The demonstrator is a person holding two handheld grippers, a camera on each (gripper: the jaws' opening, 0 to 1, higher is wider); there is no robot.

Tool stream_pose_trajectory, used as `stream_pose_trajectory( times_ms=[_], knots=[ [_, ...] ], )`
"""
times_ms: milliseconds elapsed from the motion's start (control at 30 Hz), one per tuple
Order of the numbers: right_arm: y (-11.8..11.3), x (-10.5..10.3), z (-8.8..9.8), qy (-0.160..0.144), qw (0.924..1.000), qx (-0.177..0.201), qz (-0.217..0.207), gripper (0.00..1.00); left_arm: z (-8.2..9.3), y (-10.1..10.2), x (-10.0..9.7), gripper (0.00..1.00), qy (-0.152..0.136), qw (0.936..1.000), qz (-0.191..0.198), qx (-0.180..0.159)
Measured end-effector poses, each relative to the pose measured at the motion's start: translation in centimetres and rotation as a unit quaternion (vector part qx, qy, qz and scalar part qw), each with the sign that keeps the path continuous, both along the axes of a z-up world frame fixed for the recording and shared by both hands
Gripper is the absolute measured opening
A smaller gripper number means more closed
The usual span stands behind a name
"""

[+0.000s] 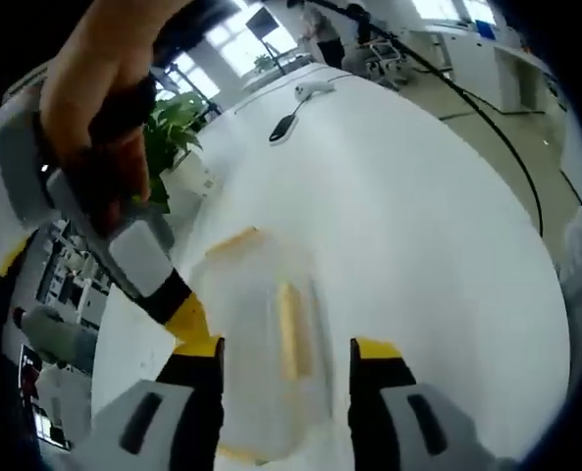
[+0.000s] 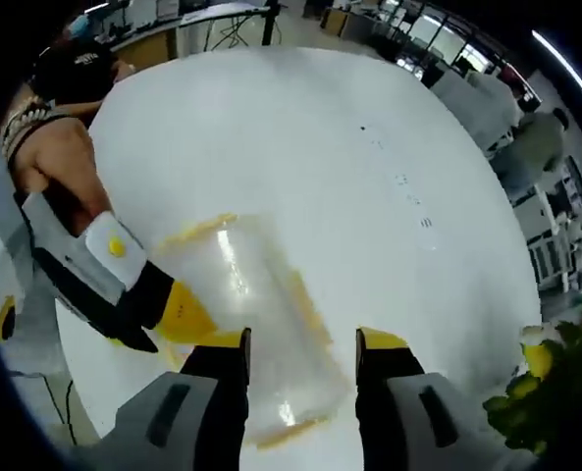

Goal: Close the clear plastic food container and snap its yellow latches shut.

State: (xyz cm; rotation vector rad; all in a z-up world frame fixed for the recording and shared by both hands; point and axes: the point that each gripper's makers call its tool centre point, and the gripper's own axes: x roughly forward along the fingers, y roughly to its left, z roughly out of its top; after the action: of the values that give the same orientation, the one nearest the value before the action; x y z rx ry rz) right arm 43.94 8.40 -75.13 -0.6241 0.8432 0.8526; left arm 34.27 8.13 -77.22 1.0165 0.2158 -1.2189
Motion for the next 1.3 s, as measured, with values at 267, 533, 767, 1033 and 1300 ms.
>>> stream_pose_trajectory(
  times_ms=[267, 533, 767, 1033, 1300],
  knots=[
    [-2.1, -3.8, 2.7, -0.042, 0.9874, 0.15, -0.027, 0.58, 1.3, 6.3, 0.1, 0.65, 0.111, 0.9808, 0.127, -0.097],
    [-3.8, -7.2, 0.2, -0.044, 0.9807, 0.183, -0.054, 0.78, 0.8, 10.3, 3.6, 0.95, 0.111, 0.9535, 0.23, -0.16],
    [-4.5, -8.0, -2.4, -0.048, 0.981, 0.173, -0.072, 0.95, -3.1, 11.2, 4.0, 0.99, 0.159, 0.9425, 0.262, -0.133],
    [-5.5, -7.5, -5.3, -0.037, 0.9785, 0.168, -0.114, 0.97, -3.8, 8.9, 4.1, 0.99, 0.179, 0.9426, 0.249, -0.132],
    [-5.5, -7.3, -7.1, -0.027, 0.9707, 0.192, -0.142, 0.88, -4.6, 7.6, 4.9, 0.99, 0.186, 0.9417, 0.246, -0.134]
  ],
)
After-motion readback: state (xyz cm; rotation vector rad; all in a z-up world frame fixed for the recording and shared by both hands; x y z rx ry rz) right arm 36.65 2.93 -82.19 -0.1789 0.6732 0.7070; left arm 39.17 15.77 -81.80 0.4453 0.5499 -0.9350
